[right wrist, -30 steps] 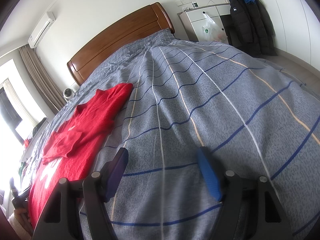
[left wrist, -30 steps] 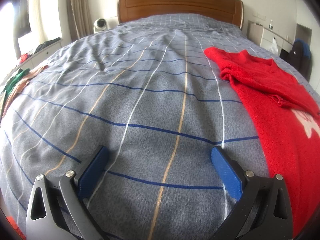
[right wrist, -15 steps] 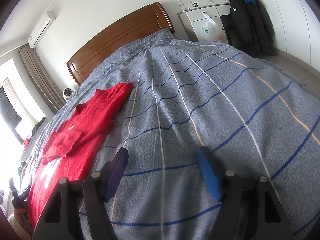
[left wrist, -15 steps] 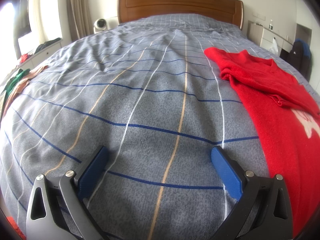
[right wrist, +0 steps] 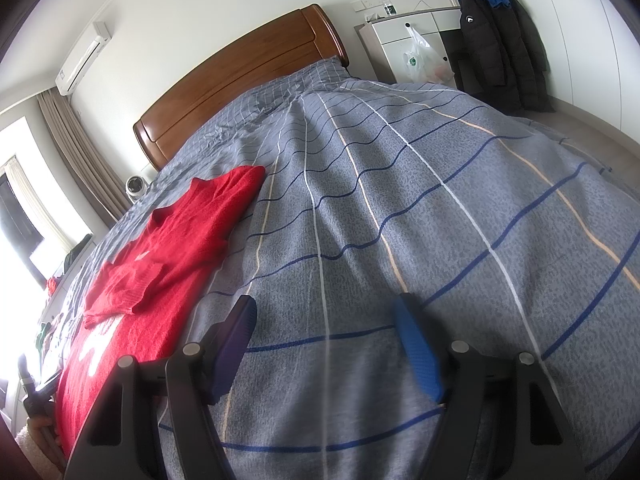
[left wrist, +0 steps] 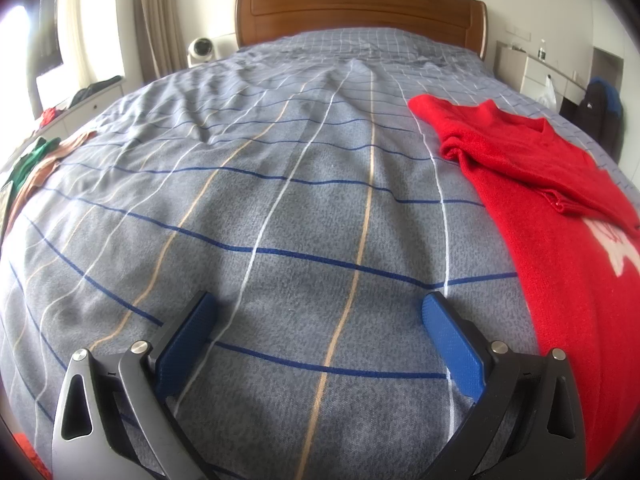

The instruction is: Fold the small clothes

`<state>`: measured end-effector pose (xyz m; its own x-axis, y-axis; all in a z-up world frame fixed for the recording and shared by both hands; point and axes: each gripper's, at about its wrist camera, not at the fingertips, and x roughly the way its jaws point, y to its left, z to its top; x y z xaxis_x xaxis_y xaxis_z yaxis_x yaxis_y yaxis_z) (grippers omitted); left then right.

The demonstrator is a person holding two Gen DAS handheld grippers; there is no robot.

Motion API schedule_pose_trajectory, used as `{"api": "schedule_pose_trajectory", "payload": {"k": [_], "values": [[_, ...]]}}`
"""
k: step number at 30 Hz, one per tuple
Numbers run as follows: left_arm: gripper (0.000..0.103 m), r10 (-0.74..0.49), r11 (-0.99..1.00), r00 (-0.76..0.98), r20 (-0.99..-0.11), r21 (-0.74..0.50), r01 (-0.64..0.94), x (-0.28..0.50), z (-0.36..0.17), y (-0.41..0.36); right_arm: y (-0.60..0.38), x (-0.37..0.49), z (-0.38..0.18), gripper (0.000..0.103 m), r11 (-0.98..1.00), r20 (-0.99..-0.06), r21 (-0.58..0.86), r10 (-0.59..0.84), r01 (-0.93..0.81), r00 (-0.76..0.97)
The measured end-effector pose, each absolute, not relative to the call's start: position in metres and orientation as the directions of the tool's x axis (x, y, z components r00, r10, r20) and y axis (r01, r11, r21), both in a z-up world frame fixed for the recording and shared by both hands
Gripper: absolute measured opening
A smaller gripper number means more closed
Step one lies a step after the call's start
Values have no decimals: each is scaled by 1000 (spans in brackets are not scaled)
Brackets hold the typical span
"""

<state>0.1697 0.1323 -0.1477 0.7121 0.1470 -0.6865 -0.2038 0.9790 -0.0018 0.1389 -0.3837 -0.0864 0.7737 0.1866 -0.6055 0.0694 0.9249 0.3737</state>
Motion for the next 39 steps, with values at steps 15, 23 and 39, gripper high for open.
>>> {"api": "schedule_pose_trajectory", "payload": {"k": [15,23,39], "values": [[102,147,979,720,-679,-3,-202,169,-148,132,-383,139,-86,71,925,-606,373,186,70,773],[102,154,978,725,-671,1,-207,168,-146,134,-381,142,-88,71,932,-622,353,172,78,764],[96,-304,950,529,-792,-291,110,79,-117,95,-291,59,-43,71,889,-763,423,455,-176,460]]}}
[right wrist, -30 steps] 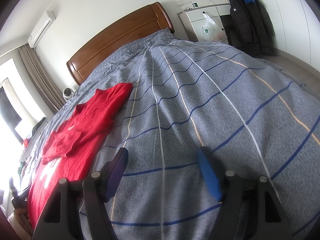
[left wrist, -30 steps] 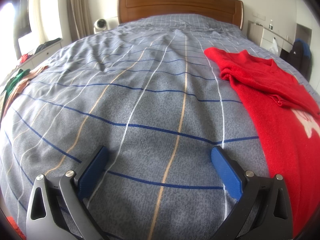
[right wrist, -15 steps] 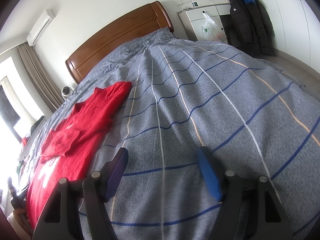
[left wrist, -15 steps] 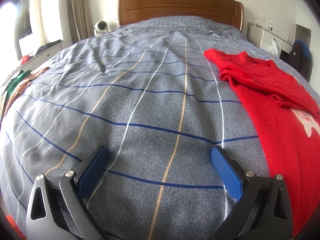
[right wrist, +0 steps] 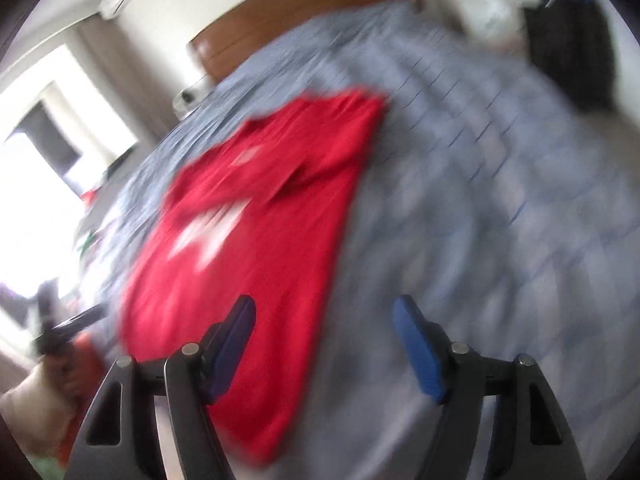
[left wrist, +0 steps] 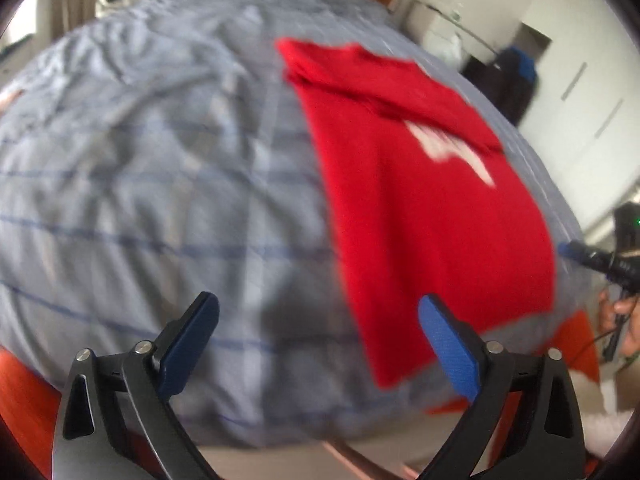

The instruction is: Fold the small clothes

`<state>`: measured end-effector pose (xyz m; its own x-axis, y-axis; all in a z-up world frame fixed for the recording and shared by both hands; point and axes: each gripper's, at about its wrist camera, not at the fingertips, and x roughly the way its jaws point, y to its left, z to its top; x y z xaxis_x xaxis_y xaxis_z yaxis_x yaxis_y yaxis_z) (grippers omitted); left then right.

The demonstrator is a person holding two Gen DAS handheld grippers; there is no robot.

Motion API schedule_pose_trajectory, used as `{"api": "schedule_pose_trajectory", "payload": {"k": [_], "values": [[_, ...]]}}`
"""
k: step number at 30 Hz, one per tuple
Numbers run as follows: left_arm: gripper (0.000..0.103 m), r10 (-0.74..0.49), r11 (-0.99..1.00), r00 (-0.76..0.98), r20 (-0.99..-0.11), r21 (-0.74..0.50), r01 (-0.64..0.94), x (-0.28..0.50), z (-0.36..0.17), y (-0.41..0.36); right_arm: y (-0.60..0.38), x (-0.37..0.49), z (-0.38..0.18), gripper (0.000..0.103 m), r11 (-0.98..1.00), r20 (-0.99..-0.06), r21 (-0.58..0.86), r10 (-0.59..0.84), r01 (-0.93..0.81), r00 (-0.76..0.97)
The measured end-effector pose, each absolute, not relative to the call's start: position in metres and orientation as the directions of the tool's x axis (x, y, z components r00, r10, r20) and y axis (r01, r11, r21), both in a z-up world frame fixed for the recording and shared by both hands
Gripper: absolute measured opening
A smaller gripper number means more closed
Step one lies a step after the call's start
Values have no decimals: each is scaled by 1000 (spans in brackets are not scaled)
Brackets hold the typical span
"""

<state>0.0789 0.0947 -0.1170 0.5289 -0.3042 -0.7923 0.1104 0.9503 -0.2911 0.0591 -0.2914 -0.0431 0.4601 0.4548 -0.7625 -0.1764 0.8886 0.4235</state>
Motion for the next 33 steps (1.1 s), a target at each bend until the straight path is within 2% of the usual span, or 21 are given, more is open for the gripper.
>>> {"api": "schedule_pose_trajectory", "payload": {"k": [2,5,7,8,9,10,16,21,26,33], "values": [[86,-339,939,501,-797,-316,134,77,-125,81,-282,42,-58,71,876,-775,450,480,-174,411],[71,-332,943,449,-830,-282,177,78,-135,59,-277,25,-83,70,853,-779,504,515,-131,357],[47,-311,948,433,-846,-244,204,78,-137,48,-276,21,-93,62,831,-763,542,548,-123,343],[17,-303,950,425,-853,-234,209,78,-138,46,-274,20,-95,56,829,-765,545,553,-126,329],[6,-305,949,412,-859,-237,208,80,-139,46,-272,21,-97,35,832,-774,539,551,-132,311],[5,-318,946,405,-857,-260,192,78,-137,48,-270,23,-99,4,839,-788,525,543,-142,290],[4,-413,908,435,-801,-396,133,79,-108,68,-283,25,-70,5,799,-732,583,595,-148,331],[4,-456,871,537,-710,-479,105,144,-65,86,-292,62,-35,5,769,-647,614,619,-176,446],[4,-402,886,599,-692,-459,65,243,-49,86,-293,143,-11,5,800,-613,569,567,-190,550],[4,-293,922,589,-753,-385,-33,376,-65,67,-289,284,-9,5,836,-615,522,507,-170,604]]}}
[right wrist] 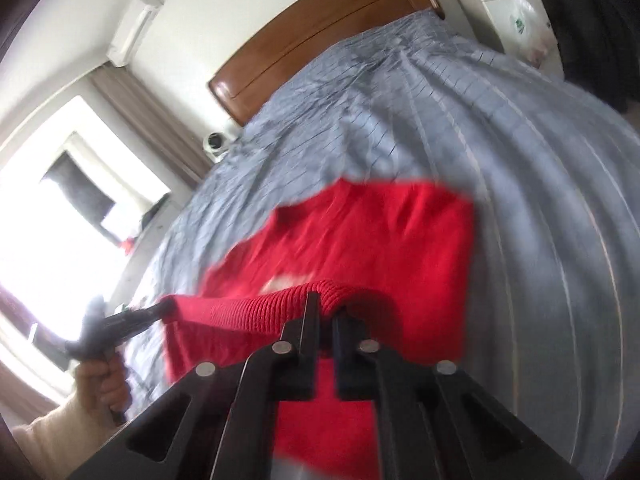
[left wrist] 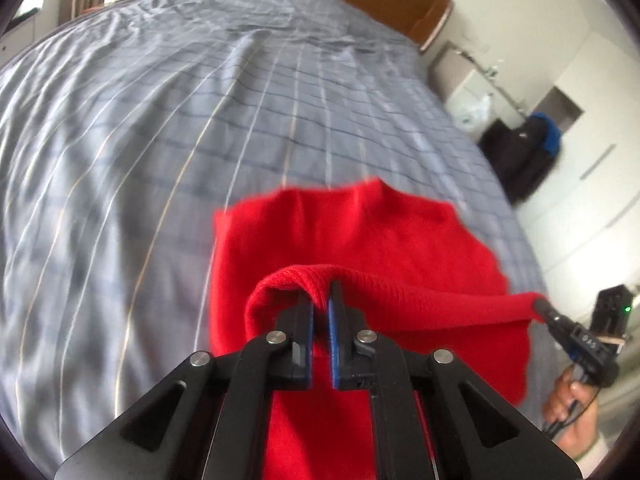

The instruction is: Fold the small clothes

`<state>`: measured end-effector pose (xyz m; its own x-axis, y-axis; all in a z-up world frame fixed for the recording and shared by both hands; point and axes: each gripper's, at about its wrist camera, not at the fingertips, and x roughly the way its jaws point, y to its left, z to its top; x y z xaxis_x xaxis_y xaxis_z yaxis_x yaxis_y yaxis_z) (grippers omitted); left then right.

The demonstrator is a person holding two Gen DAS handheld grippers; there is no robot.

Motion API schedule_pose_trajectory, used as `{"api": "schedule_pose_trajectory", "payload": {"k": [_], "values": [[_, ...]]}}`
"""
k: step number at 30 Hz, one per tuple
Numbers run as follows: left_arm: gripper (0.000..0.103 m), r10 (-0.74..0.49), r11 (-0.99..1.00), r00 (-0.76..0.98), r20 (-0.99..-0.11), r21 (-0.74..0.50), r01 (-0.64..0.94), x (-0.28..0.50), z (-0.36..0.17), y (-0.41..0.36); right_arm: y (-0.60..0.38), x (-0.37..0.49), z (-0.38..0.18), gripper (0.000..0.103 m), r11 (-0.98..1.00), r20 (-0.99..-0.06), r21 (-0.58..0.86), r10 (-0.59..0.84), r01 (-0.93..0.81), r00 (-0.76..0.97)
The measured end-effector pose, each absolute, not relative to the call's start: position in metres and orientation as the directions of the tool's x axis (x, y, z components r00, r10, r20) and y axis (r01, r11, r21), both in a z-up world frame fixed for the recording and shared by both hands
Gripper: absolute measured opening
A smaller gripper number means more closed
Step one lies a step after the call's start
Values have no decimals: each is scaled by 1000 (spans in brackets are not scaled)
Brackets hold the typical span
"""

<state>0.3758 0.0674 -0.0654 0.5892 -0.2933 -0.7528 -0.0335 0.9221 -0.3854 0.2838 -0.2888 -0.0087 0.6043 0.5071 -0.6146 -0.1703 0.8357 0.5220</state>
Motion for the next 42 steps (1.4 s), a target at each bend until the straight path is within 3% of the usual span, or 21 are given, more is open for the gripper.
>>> {"api": "schedule_pose_trajectory", "payload": {"k": [4,5,7,8,9,10,14,18,20,21,22,24,27,31,42], "values": [[6,-247,935,590,-769,-350,-65,423,-83,60,-284,348,-29,5,859,-638,497,460,-126,617],[13,-229,939,582,-781,-335,-81,432,-87,59,-284,362,-37,5,859,-638,500,452,-111,623],[33,-181,939,580,-794,-315,-139,443,-91,66,-286,379,-50,9,839,-629,539,461,-75,626],[58,-165,933,590,-790,-319,-168,445,-90,73,-288,386,-55,14,829,-629,558,457,-45,629],[73,-155,922,610,-777,-336,-193,442,-86,82,-292,390,-58,31,821,-624,571,448,-17,640],[76,-152,906,646,-748,-366,-211,433,-80,93,-296,388,-56,46,811,-606,586,440,-2,663],[77,-160,912,673,-722,-368,-178,407,-66,107,-297,369,-30,46,831,-573,553,428,-56,699],[95,-165,964,640,-750,-260,-57,369,-78,84,-269,338,-13,46,834,-585,501,523,-231,620],[94,-91,991,566,-819,-131,-30,354,-100,68,-252,314,-20,53,810,-613,496,582,-312,535],[87,-40,996,537,-843,-73,-40,348,-107,64,-246,304,-29,57,812,-646,482,583,-329,493],[86,-1,998,521,-854,-34,-53,336,-111,62,-242,290,-42,57,854,-720,412,519,-317,461],[86,-11,997,549,-836,-52,-60,302,-101,60,-248,265,-54,56,911,-786,317,407,-263,465],[97,5,998,620,-784,-34,-52,253,-71,51,-263,218,-31,57,918,-734,331,395,-217,552],[97,23,998,660,-751,-21,-58,210,-45,41,-264,166,-5,63,936,-691,273,353,-223,631],[97,57,996,666,-744,-6,-92,163,-34,47,-234,119,-8,63,946,-703,223,322,-234,634]]}}
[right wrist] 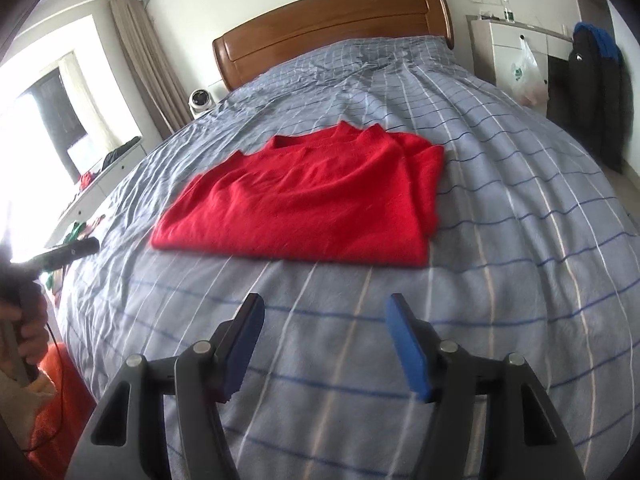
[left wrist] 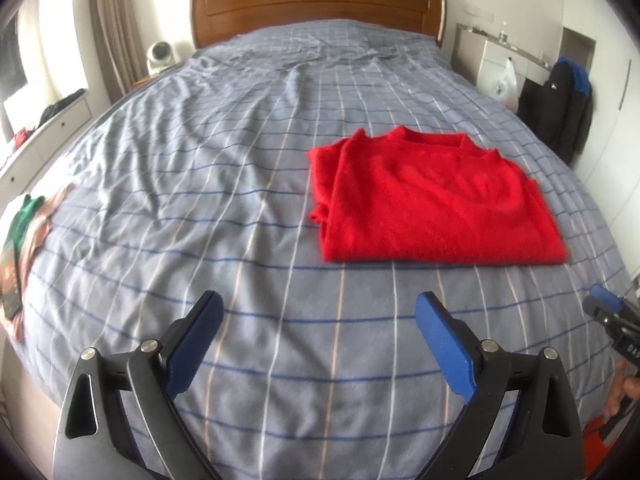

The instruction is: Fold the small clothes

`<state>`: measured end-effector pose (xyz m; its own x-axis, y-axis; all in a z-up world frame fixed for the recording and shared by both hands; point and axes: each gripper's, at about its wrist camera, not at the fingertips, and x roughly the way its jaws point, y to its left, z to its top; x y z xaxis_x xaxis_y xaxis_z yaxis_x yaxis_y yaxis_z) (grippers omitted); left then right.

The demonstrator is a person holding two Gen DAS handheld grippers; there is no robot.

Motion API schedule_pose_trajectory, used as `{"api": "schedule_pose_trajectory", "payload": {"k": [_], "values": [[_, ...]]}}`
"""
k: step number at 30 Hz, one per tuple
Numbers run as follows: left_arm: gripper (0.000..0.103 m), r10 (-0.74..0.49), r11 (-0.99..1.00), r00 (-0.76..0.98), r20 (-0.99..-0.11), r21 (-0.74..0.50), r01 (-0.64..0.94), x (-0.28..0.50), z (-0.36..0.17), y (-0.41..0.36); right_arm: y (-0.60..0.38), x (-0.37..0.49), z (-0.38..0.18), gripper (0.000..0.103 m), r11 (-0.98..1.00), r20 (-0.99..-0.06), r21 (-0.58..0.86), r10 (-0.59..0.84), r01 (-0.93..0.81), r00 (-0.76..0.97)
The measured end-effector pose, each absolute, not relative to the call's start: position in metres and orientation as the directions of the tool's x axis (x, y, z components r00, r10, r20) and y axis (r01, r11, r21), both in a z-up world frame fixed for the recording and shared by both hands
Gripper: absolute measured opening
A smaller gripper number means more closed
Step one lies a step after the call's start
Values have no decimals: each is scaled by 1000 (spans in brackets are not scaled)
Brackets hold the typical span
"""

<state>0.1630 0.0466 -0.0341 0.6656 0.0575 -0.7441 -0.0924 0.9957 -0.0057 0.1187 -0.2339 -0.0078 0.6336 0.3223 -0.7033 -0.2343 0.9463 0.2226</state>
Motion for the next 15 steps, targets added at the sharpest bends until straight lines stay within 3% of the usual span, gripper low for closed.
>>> {"api": "schedule_pose_trajectory", "payload": {"k": [6,15], "values": [[97,78,994,667,-741,7,-109,148,-42,54,-218,108,-11,63,943,-702,210,329,-257,632],[97,125,988,648,-752,36,-148,150,-108,68,-212,102,-52,63,952,-744,214,303,-218,596]]}}
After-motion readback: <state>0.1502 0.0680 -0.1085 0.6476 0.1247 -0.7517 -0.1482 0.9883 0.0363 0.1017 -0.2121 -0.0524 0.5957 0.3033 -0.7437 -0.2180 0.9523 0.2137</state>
